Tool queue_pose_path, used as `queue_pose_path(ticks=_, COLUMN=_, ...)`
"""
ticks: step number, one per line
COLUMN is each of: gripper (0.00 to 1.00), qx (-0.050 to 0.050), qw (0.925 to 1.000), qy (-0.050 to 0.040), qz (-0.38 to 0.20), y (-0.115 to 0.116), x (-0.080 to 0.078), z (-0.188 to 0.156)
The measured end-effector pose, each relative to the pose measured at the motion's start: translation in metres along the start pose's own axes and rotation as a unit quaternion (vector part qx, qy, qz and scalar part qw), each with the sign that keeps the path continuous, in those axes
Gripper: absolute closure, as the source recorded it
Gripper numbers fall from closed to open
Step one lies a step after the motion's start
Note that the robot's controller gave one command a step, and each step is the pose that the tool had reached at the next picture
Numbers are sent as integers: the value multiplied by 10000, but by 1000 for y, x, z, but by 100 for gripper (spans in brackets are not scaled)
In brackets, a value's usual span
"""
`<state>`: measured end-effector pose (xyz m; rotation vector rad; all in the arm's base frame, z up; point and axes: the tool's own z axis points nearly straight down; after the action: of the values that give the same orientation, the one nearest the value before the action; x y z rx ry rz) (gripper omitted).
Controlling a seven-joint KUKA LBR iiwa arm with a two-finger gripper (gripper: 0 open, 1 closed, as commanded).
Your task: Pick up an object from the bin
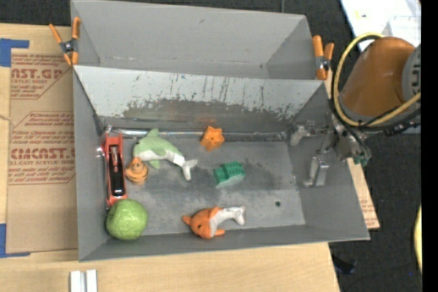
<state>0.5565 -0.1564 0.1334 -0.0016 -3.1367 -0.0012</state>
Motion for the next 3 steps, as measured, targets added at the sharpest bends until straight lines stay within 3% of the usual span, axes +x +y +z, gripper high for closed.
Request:
queue_pose_path(ticks=1, gripper=0, qx=8, qw=10000, qy=-33, qz=-9, y=1, x=-2, z=-4)
queue_pose_path(ticks=2, gripper=0, qx=-4, qw=9952, qy=-23, qz=-978, y=80, x=-5, z=63)
queue_pose_path(ticks=3, gripper=0, qx=33, qw=9843, qy=-75, qz=-1762, y=90, x=-1, z=10)
